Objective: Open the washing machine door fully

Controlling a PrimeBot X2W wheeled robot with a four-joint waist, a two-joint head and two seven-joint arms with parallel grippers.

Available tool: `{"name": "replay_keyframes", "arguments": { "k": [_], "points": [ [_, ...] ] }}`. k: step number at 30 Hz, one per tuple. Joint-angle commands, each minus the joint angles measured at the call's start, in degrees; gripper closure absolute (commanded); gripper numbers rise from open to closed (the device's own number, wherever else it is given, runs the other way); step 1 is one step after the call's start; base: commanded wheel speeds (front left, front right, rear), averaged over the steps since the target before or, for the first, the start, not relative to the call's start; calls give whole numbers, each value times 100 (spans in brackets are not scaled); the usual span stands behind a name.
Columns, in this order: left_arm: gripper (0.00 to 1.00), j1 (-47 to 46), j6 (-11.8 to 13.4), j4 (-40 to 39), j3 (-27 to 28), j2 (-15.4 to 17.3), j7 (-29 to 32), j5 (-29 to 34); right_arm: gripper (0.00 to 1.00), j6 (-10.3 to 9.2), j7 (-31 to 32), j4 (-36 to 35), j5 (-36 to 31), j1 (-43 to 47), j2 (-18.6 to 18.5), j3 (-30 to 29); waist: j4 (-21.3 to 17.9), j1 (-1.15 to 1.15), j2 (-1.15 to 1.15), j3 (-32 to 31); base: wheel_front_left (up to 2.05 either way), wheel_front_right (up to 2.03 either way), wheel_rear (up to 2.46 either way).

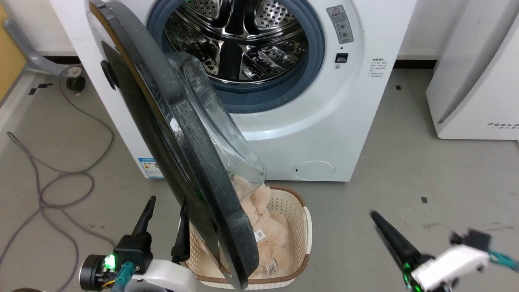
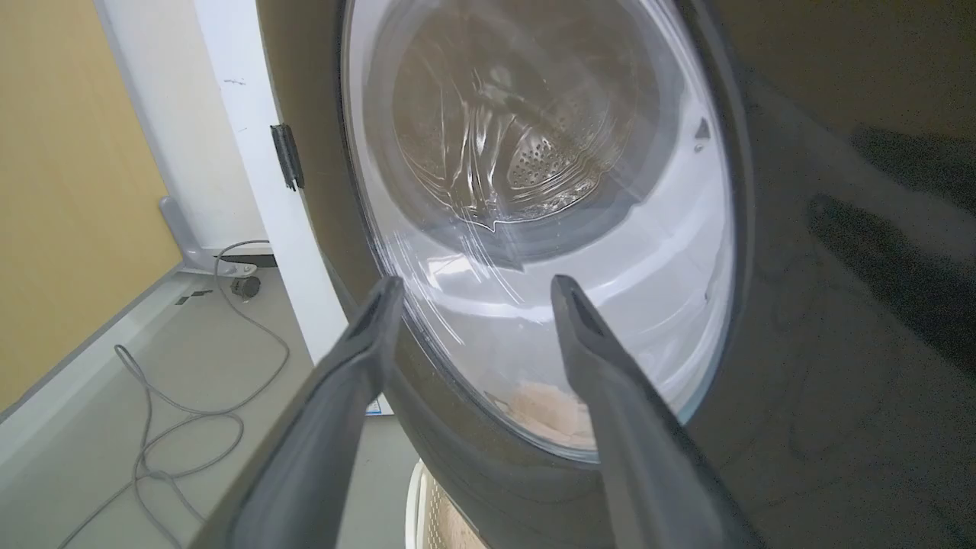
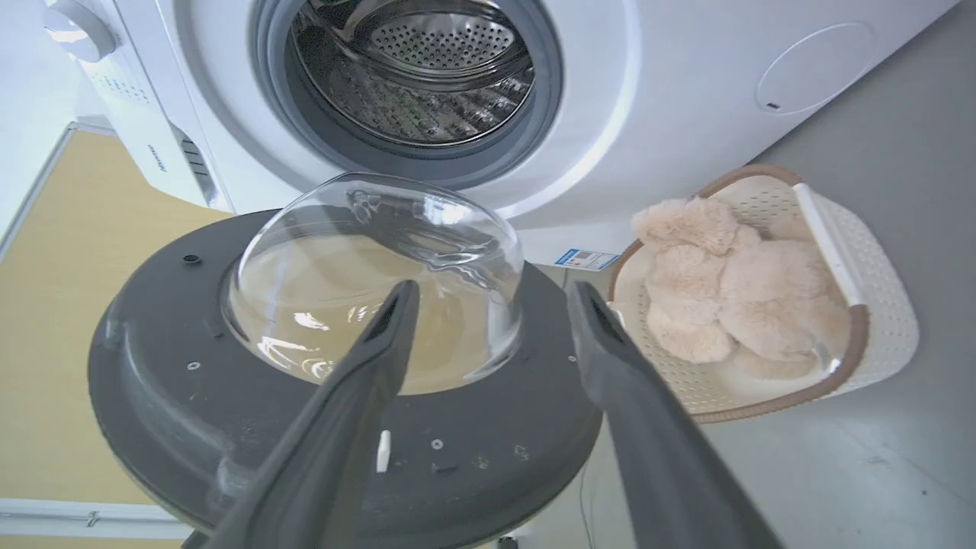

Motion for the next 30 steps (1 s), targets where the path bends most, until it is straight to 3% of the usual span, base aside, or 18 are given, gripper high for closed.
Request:
{"name": "replay_keyframes", "arguments": {
  "k": [1, 4, 9, 15, 19, 22, 26, 30],
  "points": [
    [0, 77, 26, 14, 21, 25, -30, -24, 0, 6, -152, 18, -161, 113, -76, -29, -18, 0, 0, -18, 0, 0, 0],
    [0, 112, 41, 40, 52, 50, -30, -36, 0, 6, -921, 337, -915, 319, -149, -128, -58, 0, 0, -45, 0, 0, 0],
    [0, 158, 78, 60, 120, 53, -30, -94, 0, 6, -1691, 1093, -2190, 326, -7, -504, -124, 0, 0, -98, 0, 0, 0],
    [0, 213, 122, 49, 206, 70, -30, -137, 0, 6, -1964, 1361, -4417, 198, 424, -1843, -203, 0, 0, -126, 0, 0, 0],
    [0, 225, 127, 46, 223, 79, -30, -144, 0, 6, -1967, 499, -6319, 314, 1056, -2852, -219, 0, 0, -144, 0, 0, 0],
    [0, 228, 134, 46, 222, 76, -30, -144, 0, 6, -1589, -482, -7432, 517, 1413, -3171, -215, 0, 0, -157, 0, 0, 0],
    [0, 212, 131, 54, 216, 78, -30, -146, 0, 6, -1072, -1612, -8234, 834, 1520, -3115, -203, 0, 0, -148, 0, 0, 0],
    [0, 198, 122, 79, 210, 91, -30, -143, 0, 6, -735, -2203, -8470, 1127, 1526, -2831, -202, 0, 0, -148, 0, 0, 0]
  ]
}}
